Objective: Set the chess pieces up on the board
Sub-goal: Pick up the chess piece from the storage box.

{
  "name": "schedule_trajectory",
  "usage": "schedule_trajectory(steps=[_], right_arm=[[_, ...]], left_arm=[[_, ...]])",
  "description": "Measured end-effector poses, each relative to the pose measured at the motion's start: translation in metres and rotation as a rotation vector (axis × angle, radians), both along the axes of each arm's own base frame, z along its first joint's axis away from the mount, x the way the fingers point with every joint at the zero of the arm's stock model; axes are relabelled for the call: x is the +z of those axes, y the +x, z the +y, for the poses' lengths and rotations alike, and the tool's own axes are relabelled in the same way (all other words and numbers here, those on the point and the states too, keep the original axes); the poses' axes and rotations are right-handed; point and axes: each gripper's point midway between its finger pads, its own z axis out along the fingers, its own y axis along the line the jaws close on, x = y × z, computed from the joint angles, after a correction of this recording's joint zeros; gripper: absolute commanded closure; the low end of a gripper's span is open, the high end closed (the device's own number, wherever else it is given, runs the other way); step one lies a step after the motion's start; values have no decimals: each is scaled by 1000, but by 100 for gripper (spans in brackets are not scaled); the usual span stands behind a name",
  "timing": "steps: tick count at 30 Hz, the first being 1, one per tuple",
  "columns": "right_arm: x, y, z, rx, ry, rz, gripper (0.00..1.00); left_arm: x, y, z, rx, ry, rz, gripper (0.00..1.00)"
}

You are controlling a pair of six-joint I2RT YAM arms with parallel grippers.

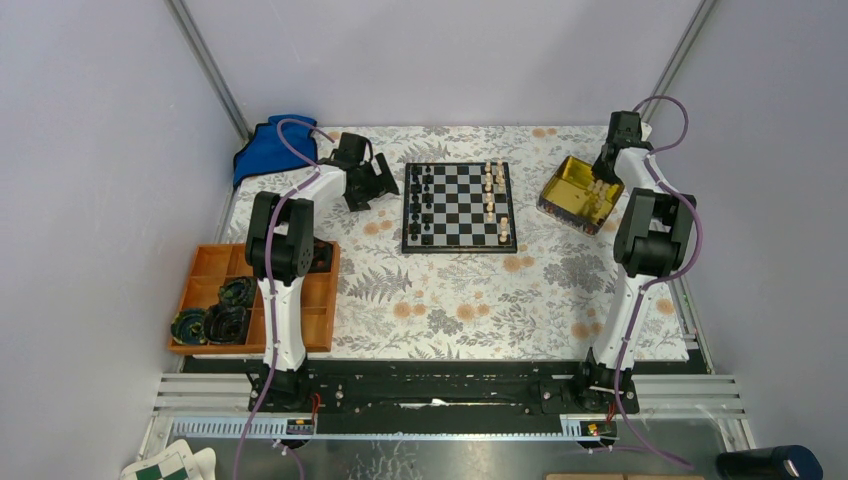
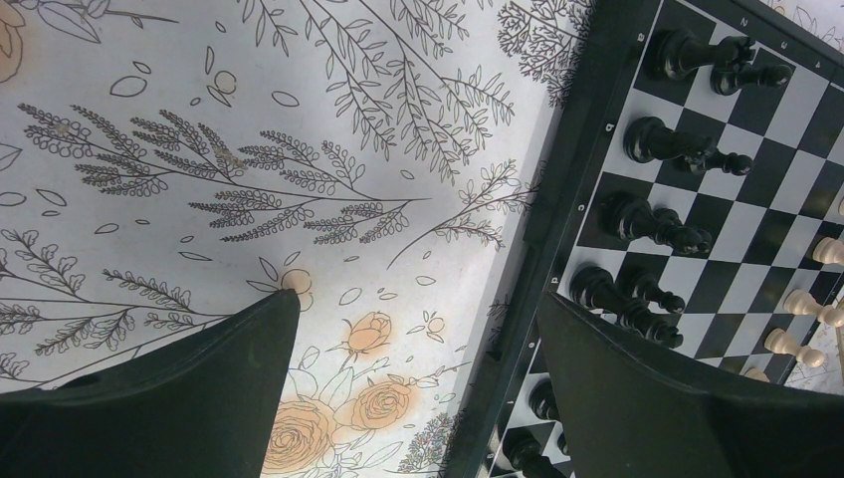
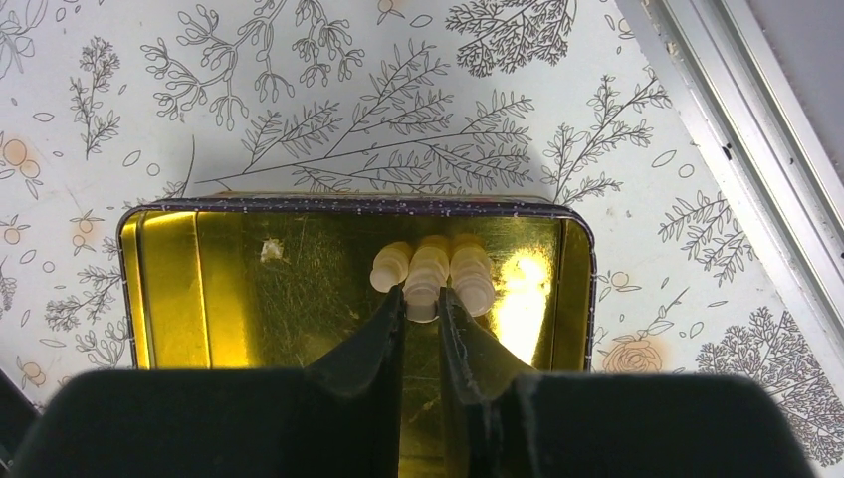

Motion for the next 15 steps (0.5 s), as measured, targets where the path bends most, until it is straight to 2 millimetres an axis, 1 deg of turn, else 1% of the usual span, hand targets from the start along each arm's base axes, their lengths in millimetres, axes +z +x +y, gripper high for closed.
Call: schedule_trajectory(steps=[10,15], right_arm=[[2,-9,7,20,26,-1,100],[10,-12,9,25,30,-15,100]], left_arm=[[0,0,0,0,-1,0,1],[0,0,0,0,-1,0,1]])
